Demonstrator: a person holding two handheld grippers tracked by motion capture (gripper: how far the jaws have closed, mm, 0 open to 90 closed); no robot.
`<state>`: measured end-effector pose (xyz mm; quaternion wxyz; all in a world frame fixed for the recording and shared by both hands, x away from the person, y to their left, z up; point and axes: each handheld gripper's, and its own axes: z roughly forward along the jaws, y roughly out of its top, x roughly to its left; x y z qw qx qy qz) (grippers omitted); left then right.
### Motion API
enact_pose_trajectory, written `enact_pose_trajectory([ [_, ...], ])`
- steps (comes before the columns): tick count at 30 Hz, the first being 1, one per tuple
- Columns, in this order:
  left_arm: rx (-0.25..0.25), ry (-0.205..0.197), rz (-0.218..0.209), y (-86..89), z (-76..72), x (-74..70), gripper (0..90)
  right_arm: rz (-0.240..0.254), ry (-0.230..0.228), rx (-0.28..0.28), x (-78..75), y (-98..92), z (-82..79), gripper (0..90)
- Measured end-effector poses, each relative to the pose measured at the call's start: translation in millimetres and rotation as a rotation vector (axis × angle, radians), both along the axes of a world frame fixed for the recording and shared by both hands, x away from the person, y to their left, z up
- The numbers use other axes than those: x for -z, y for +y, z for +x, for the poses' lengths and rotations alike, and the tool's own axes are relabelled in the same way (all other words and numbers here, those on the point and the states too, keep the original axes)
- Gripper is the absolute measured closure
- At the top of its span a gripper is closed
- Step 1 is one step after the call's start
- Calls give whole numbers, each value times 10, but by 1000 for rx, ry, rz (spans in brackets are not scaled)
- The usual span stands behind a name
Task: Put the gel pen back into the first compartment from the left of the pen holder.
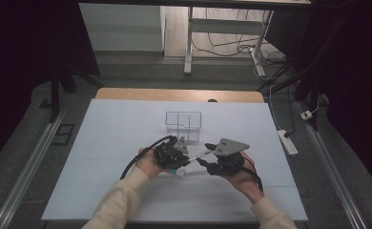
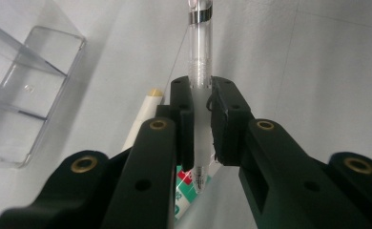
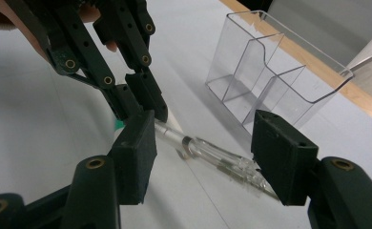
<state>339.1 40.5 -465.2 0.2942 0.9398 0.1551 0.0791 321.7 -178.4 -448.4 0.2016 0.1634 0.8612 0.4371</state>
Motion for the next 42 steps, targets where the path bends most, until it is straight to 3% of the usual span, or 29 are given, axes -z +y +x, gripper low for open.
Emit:
enact_pose_trajectory([
  [12, 27, 2, 13, -66, -29, 0, 796, -108, 31, -40, 94, 103, 34, 417],
  [17, 36, 12, 6, -46, -31, -10, 796, -176, 31, -51, 147, 128, 44, 436],
  [23, 51, 31, -28, -7, -33, -43, 796, -252, 28, -68, 204, 152, 38, 471],
  [31, 76, 55, -88, 61, -40, -112, 795, -319, -13, -100, 250, 176, 10, 626],
  [38, 72, 15, -111, 93, -49, -118, 763, -372, -40, -179, 284, 182, -11, 726],
  [42, 26, 5, -179, 139, -40, -129, 709, -359, -33, -208, 296, 192, -28, 762],
])
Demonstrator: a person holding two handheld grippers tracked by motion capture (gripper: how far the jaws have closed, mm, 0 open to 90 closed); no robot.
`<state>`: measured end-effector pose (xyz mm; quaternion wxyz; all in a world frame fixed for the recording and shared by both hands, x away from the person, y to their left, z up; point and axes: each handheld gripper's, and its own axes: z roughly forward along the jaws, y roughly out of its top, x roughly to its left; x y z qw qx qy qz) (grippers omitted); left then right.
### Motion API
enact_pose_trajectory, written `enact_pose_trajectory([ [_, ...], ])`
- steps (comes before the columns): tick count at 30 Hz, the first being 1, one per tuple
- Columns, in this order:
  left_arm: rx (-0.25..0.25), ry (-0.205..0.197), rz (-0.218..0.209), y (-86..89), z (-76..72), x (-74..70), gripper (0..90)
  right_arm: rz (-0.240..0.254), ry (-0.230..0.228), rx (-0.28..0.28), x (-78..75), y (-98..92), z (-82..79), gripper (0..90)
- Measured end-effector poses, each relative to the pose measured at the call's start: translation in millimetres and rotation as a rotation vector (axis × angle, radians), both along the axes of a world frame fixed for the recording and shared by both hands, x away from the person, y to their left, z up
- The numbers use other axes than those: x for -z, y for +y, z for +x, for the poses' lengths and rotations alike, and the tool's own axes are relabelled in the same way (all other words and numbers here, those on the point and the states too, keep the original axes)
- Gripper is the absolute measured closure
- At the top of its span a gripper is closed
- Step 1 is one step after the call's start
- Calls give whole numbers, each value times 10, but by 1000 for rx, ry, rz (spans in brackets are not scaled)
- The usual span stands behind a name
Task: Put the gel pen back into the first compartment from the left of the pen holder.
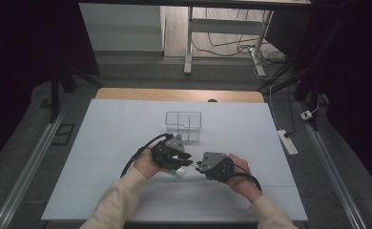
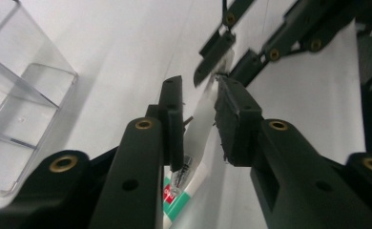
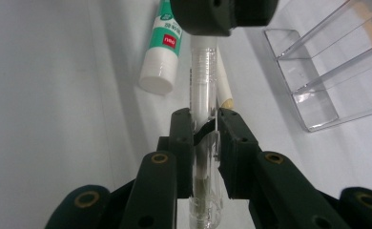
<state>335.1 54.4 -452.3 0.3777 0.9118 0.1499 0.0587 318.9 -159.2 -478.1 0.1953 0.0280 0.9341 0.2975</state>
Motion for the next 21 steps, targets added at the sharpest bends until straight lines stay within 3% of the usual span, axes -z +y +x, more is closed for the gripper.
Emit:
enact_pose_trajectory([
  [2, -16, -3, -13, 14, 3, -7, 650, 12, 16, 5, -7, -13, 9, 763],
  [7, -95, -6, -99, 103, 3, -42, 533, 74, 43, 22, -19, -77, 54, 764],
  [9, -110, -11, -106, 115, -1, -44, 477, 103, 54, 35, -23, -101, 71, 763],
  [14, -214, -24, -177, 215, -30, -38, 387, 154, 56, 60, -34, -156, 105, 764],
  [21, -227, -10, -217, 304, -39, -11, 352, 213, 69, 101, -59, -217, 132, 763],
])
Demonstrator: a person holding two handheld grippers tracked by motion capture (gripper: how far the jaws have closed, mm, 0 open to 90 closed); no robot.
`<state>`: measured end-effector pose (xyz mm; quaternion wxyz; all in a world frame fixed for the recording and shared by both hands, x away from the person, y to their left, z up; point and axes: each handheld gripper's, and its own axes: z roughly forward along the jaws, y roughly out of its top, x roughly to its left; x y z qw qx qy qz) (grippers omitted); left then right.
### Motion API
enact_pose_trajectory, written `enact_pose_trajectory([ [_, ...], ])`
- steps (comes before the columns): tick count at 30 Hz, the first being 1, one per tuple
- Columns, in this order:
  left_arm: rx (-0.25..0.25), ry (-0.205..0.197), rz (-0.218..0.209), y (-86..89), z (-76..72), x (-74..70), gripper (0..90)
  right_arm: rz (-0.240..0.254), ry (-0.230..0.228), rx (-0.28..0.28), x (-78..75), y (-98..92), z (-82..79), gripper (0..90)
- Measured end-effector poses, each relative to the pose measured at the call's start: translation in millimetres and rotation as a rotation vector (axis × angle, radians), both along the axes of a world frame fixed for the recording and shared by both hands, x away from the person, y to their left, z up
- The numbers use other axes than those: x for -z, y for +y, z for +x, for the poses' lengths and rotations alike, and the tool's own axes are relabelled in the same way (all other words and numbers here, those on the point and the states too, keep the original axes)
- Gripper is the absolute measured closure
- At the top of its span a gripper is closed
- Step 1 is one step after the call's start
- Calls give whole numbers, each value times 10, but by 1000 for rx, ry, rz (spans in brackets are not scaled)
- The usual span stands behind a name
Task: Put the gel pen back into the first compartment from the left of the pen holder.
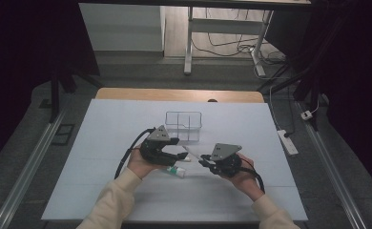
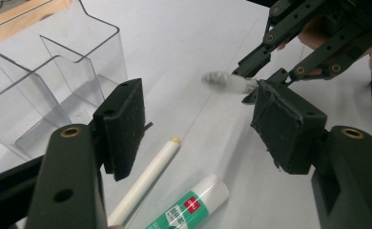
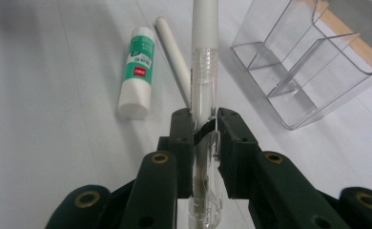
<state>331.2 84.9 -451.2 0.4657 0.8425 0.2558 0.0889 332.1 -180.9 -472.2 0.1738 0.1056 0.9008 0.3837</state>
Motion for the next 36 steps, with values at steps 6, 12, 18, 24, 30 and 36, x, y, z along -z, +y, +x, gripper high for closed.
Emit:
enact_pose_trajectory([
  [6, -5, 11, -5, 23, 1, 35, 346, 47, 7, 25, -16, -37, 13, 763],
  [12, -13, 13, 11, 50, -6, 65, 348, 84, 10, 49, -31, -69, 25, 763],
  [18, -25, 10, 21, 99, -18, 74, 351, 116, 23, 70, -41, -89, 39, 762],
  [24, -64, -2, 33, 219, -83, 88, 361, 139, 29, 89, -46, -113, 54, 762],
  [30, -94, -4, 43, 332, -161, 133, 364, 150, 34, 101, -42, -128, 60, 762],
  [36, -136, -7, 78, 471, -285, 232, 365, 160, 39, 111, -46, -140, 64, 762],
])
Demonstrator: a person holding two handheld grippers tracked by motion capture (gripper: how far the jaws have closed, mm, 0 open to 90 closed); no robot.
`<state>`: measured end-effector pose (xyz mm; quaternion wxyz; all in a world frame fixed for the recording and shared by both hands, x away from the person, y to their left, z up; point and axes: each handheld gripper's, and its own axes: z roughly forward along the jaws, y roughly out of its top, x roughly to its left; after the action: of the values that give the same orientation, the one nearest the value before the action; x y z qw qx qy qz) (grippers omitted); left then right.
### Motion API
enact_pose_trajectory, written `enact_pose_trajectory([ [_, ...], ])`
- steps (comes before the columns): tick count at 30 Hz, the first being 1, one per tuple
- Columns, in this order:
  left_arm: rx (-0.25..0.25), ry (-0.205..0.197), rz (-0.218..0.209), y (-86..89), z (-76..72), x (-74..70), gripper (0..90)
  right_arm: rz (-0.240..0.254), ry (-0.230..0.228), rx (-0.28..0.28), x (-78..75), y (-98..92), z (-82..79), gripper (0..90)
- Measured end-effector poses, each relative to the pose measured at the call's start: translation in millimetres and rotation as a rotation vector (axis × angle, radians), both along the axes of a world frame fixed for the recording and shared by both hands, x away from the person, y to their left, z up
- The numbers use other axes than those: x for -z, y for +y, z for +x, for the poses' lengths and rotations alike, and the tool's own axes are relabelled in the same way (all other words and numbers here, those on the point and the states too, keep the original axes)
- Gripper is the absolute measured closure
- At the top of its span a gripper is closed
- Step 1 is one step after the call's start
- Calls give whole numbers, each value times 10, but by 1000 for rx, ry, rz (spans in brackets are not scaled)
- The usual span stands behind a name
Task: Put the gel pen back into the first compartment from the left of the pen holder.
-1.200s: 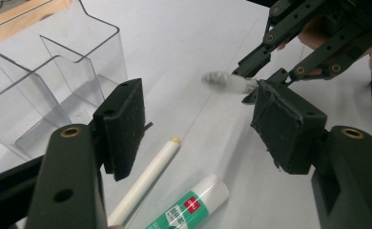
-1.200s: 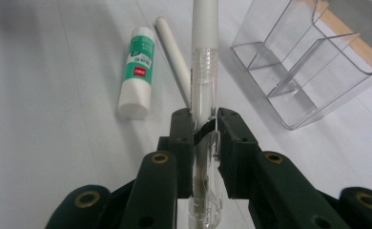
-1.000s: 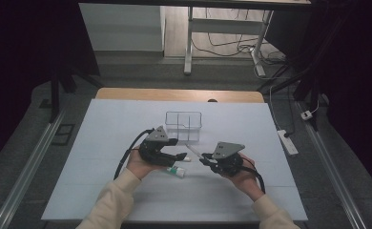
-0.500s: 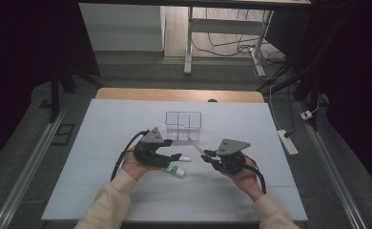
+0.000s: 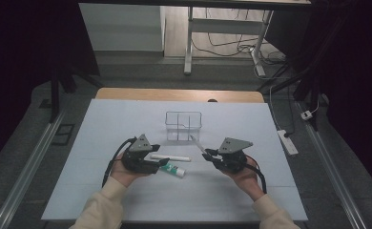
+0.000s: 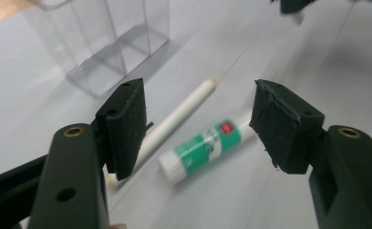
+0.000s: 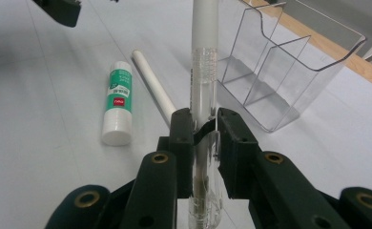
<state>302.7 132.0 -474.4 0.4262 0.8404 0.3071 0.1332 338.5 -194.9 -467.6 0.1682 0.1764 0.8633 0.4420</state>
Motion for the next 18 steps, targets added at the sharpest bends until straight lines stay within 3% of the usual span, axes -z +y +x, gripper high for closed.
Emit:
enact_pose_trajectory([
  [6, -50, -15, 25, 146, -126, 51, 365, 9, -1, 6, -5, -10, 5, 762],
  [18, -137, -15, -1, 524, -376, 171, 358, 18, 1, 8, 3, 10, 9, 762],
])
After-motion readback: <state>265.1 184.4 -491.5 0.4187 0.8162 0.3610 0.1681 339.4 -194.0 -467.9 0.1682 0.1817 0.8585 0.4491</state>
